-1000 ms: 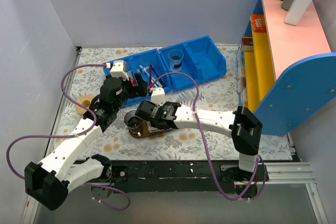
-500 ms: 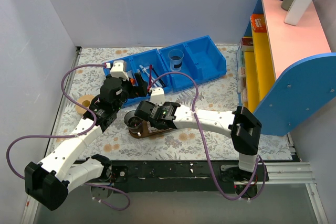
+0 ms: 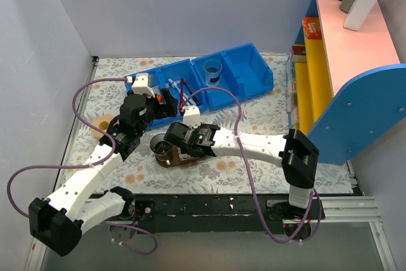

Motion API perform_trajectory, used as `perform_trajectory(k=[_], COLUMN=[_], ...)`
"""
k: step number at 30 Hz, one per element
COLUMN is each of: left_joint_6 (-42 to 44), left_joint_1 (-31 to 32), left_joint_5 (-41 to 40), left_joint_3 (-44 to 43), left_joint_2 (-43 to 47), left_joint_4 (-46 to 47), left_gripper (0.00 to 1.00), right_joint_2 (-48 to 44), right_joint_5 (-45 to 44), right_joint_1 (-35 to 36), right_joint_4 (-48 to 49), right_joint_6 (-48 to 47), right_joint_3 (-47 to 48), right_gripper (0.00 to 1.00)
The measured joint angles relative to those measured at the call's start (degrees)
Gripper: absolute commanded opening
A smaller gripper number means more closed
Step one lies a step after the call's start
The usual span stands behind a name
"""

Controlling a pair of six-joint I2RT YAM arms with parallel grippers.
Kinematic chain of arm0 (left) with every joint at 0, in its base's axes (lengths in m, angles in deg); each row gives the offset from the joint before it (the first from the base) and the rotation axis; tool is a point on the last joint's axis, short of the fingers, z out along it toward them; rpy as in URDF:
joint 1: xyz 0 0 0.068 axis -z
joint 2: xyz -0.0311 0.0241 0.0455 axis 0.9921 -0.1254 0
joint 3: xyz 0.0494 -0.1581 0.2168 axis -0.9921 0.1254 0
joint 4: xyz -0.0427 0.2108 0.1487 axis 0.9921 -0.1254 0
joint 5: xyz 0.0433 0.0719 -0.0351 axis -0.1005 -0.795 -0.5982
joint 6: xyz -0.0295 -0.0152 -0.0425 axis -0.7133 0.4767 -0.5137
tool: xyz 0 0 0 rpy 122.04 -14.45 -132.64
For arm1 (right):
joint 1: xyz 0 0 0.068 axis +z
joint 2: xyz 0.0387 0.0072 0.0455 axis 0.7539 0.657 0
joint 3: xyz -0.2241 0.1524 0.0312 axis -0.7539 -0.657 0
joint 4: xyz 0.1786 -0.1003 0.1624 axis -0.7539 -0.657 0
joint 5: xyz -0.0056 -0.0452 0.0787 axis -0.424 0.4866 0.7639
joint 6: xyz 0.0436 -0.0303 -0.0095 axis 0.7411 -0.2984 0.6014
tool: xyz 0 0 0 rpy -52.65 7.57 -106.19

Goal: Prepare toiletry sets of a toothbrush and toothpaste on the tray

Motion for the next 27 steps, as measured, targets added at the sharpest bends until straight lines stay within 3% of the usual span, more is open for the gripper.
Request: perform_trajectory(k=[13, 22, 27], left_joint_6=[-0.44, -0.37, -0.13], left_joint_1=[0.00, 0.00, 0.00], left_joint_5=[-2.10, -5.09, -6.19], left_joint_3=[0.13, 1.95, 1.97], left_joint_2=[1.01, 4.17, 4.22], left_joint_4=[-0.07, 0.02, 0.00], left_gripper=[0.98, 0.98, 0.98], right_joint_2=[-9.33, -20.83, -26.16], right_joint_5=[-1.49, -2.91, 2.51], right_joint_1=[0.02, -0.55, -7.91], right_joint_4=[5.01, 11.78, 14.69], right_joint_6=[-1.79, -9.88, -15.89], right_joint_3=[-7.89, -14.03, -13.90], right_gripper=[0.49, 0.53, 0.53])
